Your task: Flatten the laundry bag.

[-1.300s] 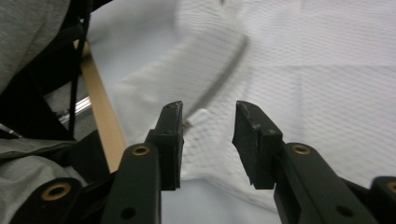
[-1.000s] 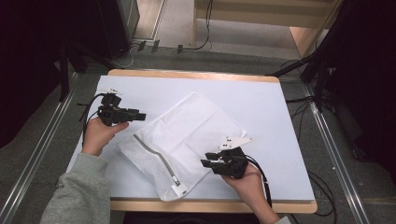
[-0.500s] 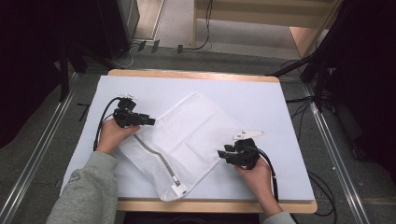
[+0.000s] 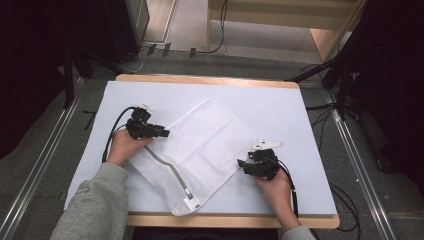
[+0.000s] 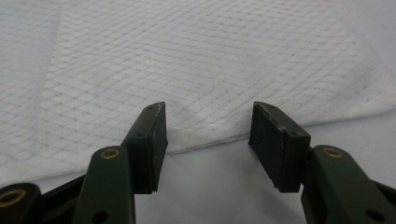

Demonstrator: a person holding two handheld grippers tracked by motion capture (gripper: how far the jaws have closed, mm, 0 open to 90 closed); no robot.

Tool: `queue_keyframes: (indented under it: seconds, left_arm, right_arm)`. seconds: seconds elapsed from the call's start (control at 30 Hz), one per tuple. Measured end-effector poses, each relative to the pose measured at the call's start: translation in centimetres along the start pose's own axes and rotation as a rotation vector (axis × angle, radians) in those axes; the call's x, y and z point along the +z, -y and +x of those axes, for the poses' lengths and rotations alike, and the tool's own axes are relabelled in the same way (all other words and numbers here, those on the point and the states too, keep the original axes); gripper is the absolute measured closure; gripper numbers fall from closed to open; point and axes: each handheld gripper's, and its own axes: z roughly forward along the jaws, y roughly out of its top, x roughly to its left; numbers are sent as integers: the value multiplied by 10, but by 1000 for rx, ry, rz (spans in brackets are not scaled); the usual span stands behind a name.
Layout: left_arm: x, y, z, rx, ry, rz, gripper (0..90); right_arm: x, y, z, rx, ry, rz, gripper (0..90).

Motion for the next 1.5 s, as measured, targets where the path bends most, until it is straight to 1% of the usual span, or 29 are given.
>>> queue_keyframes:
  seconds: [0.07,0.1,0.13,0.17,0.23,0.3,0.33,0.4,0.47,0.5,0.53,0.57,0.63,0.7,0.77,0.8,0.83,0.87,0.9,1.0,1.07,1.13,1.2,1.23,1.3,1.33,1.37,1.47,1.5]
  left_arm:
    - [0,1,0,-13,-2,-4,672]
    - [1,1,1,-25,7,-7,689]
    - [1,2,1,-35,17,-8,708]
    - [1,2,1,-36,20,-6,735]
    - [2,2,0,-33,17,2,795]
    - [3,2,-1,-28,7,11,853]
    - [3,2,-1,-26,11,20,878]
    - [3,2,-1,-33,12,22,900]
    - [2,1,0,-45,24,28,900]
    - [2,1,1,-57,32,30,900]
    - [1,1,1,-65,38,24,900]
    - [-1,1,3,-72,45,14,900]
    - [-6,1,4,-100,62,-24,900]
    - [-9,2,2,-100,67,-40,900]
    - [-11,4,-2,-80,57,-41,900]
    - [-11,4,-2,-80,57,-41,900]
    - [-15,6,-6,-91,54,-57,900]
    - [-17,8,-7,-90,55,-62,900]
    - [-18,9,-9,-99,55,-71,900]
    - [-23,15,-14,-102,49,-76,900]
    - [-26,20,-17,-112,45,-80,900]
    - [-28,24,-20,-114,51,-83,900]
    - [-30,29,-23,-124,60,-90,900]
    - [-31,31,-25,-125,56,-92,900]
    - [-30,34,-28,-133,55,-87,900]
    - [-30,35,-29,-129,54,-84,900]
    - [-30,36,-31,-134,50,-84,900]
    - [-29,39,-35,-149,73,-87,900]
    - [-28,41,-37,-149,73,-77,900]
  right_arm:
    - [3,-1,5,-14,20,-16,542]
    - [4,-1,7,-17,25,-25,579]
    - [6,-2,8,-9,30,-37,623]
    - [6,-2,10,-3,34,-38,672]
    - [7,-3,11,-8,37,-42,740]
    - [8,-5,11,-7,29,-37,827]
    - [8,-5,10,2,26,-35,858]
    - [8,-6,8,12,11,-26,889]
    - [8,-9,5,24,-2,-11,898]
    - [8,-10,4,37,-13,-3,899]
    - [7,-11,2,46,-23,2,900]
    - [7,-12,0,54,-28,6,900]
    - [6,-14,-4,62,-33,11,900]
    - [6,-17,-9,59,-34,5,900]
    - [7,-22,-15,62,-38,3,900]
    - [7,-22,-15,62,-38,3,900]
    - [10,-26,-21,71,-43,5,900]
    - [12,-29,-24,71,-47,10,900]
    - [14,-31,-27,74,-48,15,900]
    - [22,-40,-35,68,-50,22,900]
    - [27,-46,-41,69,-54,24,900]
    - [32,-53,-47,67,-61,26,900]
    - [38,-58,-52,79,-68,25,900]
    - [40,-60,-55,90,-76,28,900]
    - [45,-65,-59,96,-80,27,900]
    - [47,-68,-60,95,-82,24,900]
    - [49,-71,-62,87,-82,28,900]
    - [55,-79,-65,72,-75,25,899]
    - [57,-82,-66,70,-76,25,898]
